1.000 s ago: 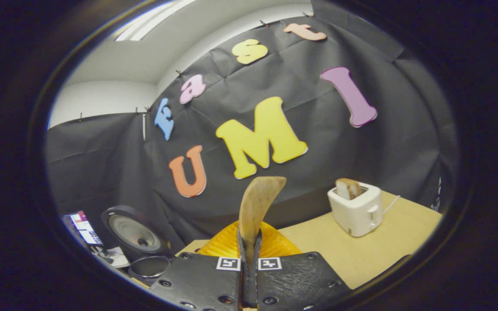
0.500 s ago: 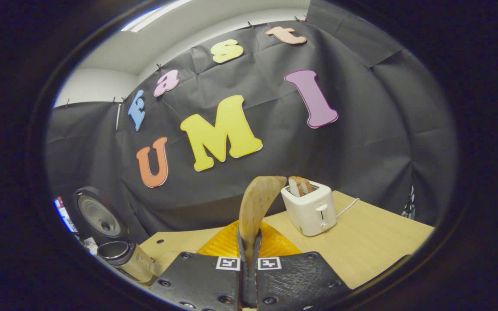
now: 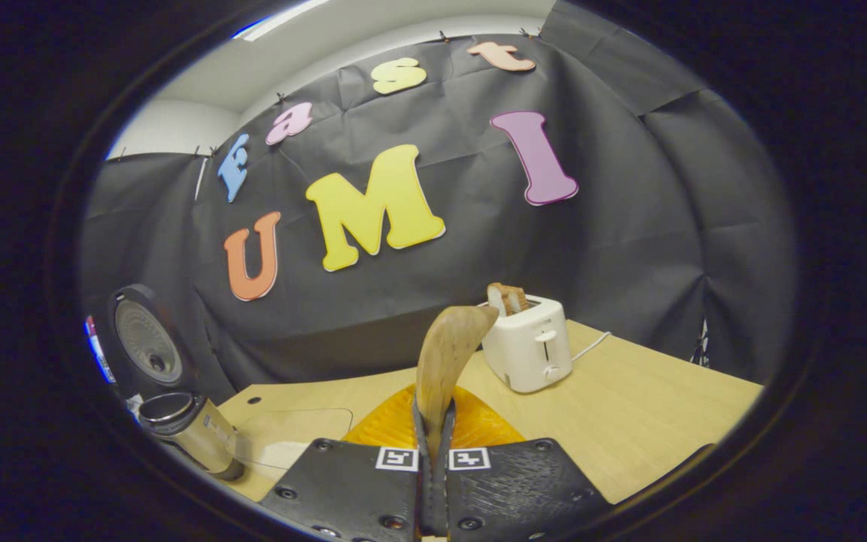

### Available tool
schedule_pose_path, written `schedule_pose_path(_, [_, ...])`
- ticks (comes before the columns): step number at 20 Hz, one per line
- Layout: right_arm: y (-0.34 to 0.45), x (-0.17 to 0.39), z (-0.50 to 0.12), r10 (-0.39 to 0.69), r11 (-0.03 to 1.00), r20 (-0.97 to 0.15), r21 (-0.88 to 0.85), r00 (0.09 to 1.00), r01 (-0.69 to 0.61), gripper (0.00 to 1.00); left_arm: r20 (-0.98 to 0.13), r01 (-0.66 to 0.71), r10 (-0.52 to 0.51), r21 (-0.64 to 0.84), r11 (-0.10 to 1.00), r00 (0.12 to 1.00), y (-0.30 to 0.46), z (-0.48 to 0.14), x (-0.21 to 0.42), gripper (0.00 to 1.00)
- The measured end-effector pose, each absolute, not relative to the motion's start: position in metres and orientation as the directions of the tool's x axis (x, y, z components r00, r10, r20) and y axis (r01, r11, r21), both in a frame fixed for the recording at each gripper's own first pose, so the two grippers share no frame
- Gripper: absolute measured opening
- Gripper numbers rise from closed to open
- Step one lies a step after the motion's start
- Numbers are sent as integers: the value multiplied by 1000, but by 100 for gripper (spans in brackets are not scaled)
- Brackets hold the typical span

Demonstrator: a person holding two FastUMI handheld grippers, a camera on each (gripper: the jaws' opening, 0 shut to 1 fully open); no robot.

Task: Close the left gripper, press the button to open the rice cooker; take a wooden spoon from the chopstick holder with the right hand, scoop a spoonful of rice and pour it into the rice cooker, then put the wooden spoon back into the chopstick holder.

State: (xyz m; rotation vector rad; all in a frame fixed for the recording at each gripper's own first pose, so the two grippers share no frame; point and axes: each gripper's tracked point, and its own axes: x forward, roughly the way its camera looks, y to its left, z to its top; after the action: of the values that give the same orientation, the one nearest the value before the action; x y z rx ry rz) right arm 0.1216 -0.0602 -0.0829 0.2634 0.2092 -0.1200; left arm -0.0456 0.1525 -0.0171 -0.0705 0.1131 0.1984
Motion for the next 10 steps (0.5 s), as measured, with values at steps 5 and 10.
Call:
schedule_pose_path(5, [-52,121,-108,-87,956,-249,251,965,151,0,-112,-209,202,-52,977,973,155,-14,-48,100])
schedule_pose_path(10, [-45,119,-128,-84,953,-274,259,958,158,0,-106,-213,206,-54,976,973,158,-12,-51,100])
